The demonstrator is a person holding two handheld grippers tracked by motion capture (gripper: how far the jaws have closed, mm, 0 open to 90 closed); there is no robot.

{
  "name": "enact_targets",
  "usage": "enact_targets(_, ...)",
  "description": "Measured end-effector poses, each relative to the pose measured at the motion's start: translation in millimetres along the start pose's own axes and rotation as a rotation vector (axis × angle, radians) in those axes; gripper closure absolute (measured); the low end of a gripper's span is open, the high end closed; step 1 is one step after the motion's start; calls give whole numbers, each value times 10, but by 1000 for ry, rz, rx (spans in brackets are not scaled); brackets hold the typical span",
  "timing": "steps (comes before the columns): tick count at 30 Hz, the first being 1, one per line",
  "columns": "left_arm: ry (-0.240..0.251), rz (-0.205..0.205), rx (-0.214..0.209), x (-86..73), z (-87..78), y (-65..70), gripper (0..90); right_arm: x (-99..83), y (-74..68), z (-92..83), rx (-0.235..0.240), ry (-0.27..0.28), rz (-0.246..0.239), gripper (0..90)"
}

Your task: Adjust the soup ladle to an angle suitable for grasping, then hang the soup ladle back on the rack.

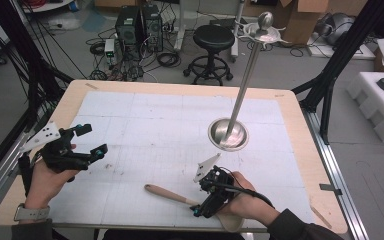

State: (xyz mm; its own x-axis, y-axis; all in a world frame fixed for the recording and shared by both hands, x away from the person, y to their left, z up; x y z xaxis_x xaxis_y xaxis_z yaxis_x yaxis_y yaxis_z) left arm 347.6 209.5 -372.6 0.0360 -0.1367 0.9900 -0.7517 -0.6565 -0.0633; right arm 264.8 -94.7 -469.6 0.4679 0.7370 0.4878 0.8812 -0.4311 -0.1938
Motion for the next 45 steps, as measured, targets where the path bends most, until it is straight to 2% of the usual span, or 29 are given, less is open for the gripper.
enact_targets(5, -2, 3, -2, 8, 10, 12, 18, -103, 3, 40, -30, -66, -19, 91)
enact_targets(8, 2, 6, -2, 25, 15, 21, 18, -133, 28, 37, -51, -74, -18, 95)
enact_targets(10, -2, 6, -5, 20, 22, 26, 18, -164, 40, 46, -55, -98, -15, 95)
enact_targets(12, -6, 7, -6, 8, 23, 18, 18, -187, 68, 55, -85, -125, -28, 162)
enact_targets(15, -1, 1, -4, 10, 17, 6, 18, -214, 66, 89, -80, -159, -29, 180)
enact_targets(22, 8, -1, -3, 21, -5, -6, 18, -290, 45, 146, -88, -249, -58, 351)
enact_targets(25, 8, -1, 0, 22, -12, -21, 18, -301, 42, 153, -89, -264, -62, 445)
enact_targets(27, 9, -3, 2, 18, -16, -27, 18, -304, 40, 151, -106, -265, -65, 493)
enact_targets(34, 9, -5, 8, 12, -30, -41, 18, -285, 12, 162, -141, -282, -63, 612)
enact_targets(39, 0, -3, 6, 0, -9, -26, 18, -301, -33, 157, -146, -298, -32, 738)
enact_targets(42, -1, -2, 5, 4, 4, -11, 18, -309, -43, 153, -150, -298, -24, 766)
enact_targets(45, -1, 5, 2, 17, 13, 7, 18, -317, -30, 147, -133, -273, -11, 773)
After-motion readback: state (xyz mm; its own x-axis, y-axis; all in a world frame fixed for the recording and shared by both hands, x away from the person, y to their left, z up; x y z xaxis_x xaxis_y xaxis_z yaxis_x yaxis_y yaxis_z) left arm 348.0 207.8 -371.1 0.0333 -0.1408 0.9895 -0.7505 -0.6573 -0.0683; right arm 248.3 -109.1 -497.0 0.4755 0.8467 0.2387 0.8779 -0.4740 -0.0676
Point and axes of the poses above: each handheld gripper's, and its own axes: z roughly forward along the jaws, x roughly out of its top, y roughly to its right, the point moved 9 cm from there along z, roughly forward along the jaws, and after that the axes turned 11 degrees about z, right-handed, at the moved point
